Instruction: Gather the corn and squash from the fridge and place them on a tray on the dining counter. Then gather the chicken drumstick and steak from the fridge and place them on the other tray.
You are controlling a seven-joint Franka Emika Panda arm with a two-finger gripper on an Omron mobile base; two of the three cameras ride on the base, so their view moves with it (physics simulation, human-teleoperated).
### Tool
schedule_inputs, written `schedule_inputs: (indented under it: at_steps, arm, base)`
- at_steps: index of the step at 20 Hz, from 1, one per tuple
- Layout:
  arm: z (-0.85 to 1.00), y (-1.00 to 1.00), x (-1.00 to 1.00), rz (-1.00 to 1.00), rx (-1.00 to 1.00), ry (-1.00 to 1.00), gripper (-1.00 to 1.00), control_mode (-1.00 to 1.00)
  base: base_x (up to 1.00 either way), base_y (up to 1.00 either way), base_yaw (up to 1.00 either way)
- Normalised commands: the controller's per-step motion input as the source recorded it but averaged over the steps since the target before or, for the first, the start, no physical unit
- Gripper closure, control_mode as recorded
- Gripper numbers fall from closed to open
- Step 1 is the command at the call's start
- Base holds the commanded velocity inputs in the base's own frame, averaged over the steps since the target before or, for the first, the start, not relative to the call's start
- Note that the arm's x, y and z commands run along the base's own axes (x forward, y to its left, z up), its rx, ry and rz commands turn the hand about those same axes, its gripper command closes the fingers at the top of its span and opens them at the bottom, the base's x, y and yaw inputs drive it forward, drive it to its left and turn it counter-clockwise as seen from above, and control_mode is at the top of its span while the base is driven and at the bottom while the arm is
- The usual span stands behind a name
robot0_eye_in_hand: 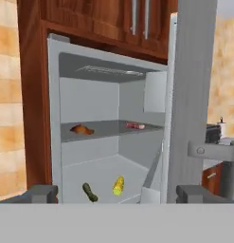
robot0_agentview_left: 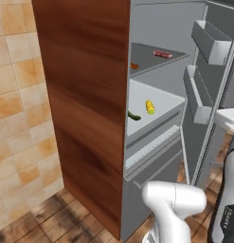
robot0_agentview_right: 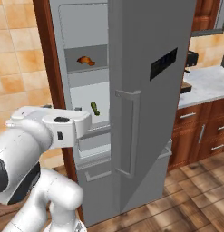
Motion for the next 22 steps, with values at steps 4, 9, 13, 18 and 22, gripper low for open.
schedule_inputs:
  at_steps: [4, 9, 13, 18, 22]
  arm:
    - [-0.11, 0.54, 0.74, -0.36, -0.24, 0.2, -1.0, -1.0]
    - [-0.15, 0.13, 0.53, -0.33, -0.19, 0.26, -1.0, -1.0]
    - [-0.24, -0.31, 0.5, -0.15, -0.01, 0.27, -1.0, -1.0]
    - [-0.17, -0.21, 0.89, -0.08, -0.04, 0.34, -1.0, -1.0]
    - [-0.21, -0.14, 0.6, -0.07, -0.11, 0.22, -1.0, -1.0]
  base:
    - [0.0, 0.0, 0.0]
    - [0.0, 0.0, 0.0]
    - [0.0, 0.0, 0.0]
    - [0.0, 0.0, 0.0]
    - [0.0, 0.0, 0.0]
